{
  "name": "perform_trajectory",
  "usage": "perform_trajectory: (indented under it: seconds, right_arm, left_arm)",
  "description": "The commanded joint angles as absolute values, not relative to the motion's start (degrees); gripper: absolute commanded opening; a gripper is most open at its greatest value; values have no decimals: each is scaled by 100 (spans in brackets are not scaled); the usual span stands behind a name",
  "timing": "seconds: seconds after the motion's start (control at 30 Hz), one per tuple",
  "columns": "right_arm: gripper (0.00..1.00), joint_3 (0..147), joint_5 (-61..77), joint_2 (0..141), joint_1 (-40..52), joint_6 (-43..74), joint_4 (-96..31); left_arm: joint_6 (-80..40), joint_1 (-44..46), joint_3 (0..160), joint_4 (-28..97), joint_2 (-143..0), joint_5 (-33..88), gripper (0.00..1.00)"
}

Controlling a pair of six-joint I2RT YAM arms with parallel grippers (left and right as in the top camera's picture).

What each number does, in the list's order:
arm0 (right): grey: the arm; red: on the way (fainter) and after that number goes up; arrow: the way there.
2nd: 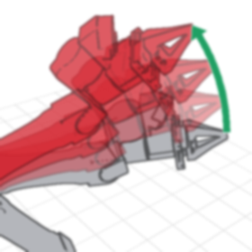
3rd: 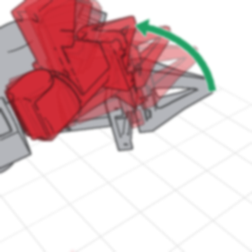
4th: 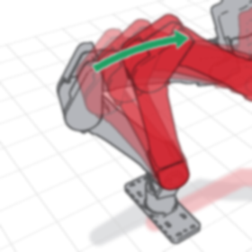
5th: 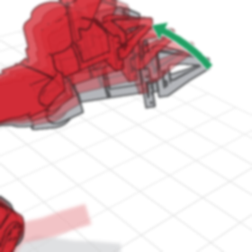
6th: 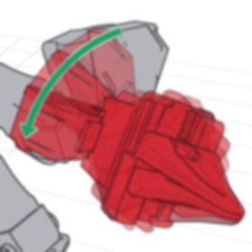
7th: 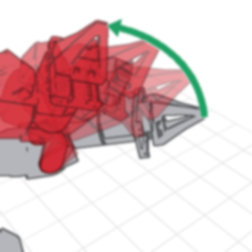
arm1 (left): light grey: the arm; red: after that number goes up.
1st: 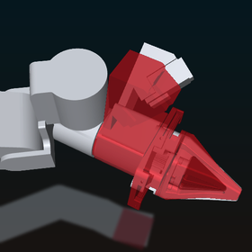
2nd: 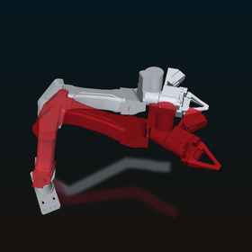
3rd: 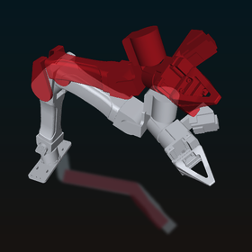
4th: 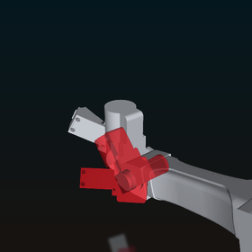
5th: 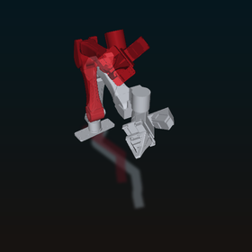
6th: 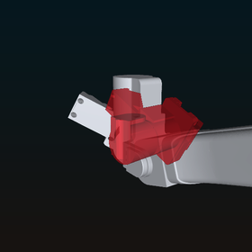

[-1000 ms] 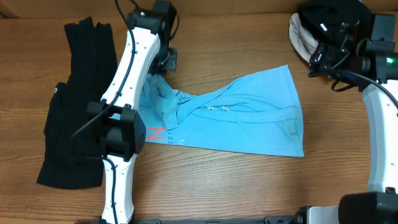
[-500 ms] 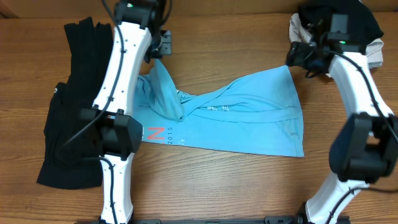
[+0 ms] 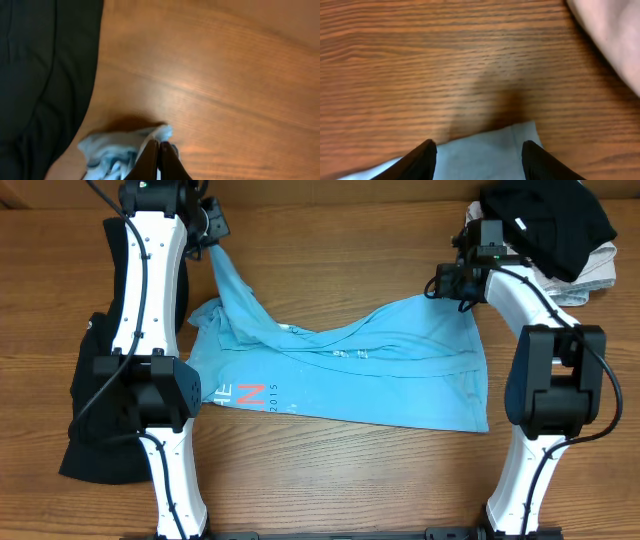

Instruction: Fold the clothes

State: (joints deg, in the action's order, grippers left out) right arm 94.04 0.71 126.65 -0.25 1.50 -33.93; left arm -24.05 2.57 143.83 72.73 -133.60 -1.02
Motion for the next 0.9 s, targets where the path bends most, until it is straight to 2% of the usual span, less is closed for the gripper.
perform_trajectory:
  seconds: [0.0, 0.13, 0.27, 0.33, 0.4, 0.43, 0.53, 0.67, 0.87]
  right_arm:
    - [60, 9380, -370, 12879, -49, 167, -3291]
    - [67, 9380, -471, 12995, -49, 167, -3173]
    - [67, 9380, -462, 13170, -49, 167, -3140]
    - [59, 9380, -443, 13222, -49, 169, -3179]
    - [37, 9382, -443, 13225, -49, 169, -3190]
    - [22, 9386, -445, 13218, -49, 176, -3175]
    - [17, 9509, -445, 13141, -67, 436, -3227]
    - [4, 9920, -316, 12901, -154, 513, -3638]
    - [4, 10980, -270, 12326, -294, 513, -4764]
  left_arm:
    - [-2375, 292, 14536, 7006, -13294, -154, 4]
    - [-2375, 290, 14536, 6820, -13294, -191, 4]
    - [-2375, 290, 14536, 6698, -13294, -237, 4]
    - [-2375, 285, 14536, 6685, -13294, -305, 4]
    - [-2375, 261, 14536, 6681, -13294, -322, 4]
    - [-2375, 250, 14536, 6681, -13294, -318, 4]
    - [-2353, 237, 14536, 6683, -13294, -318, 4]
    - [-1955, 235, 14536, 6709, -13294, -294, 4]
    - [-1925, 185, 14543, 6724, -13294, -290, 4]
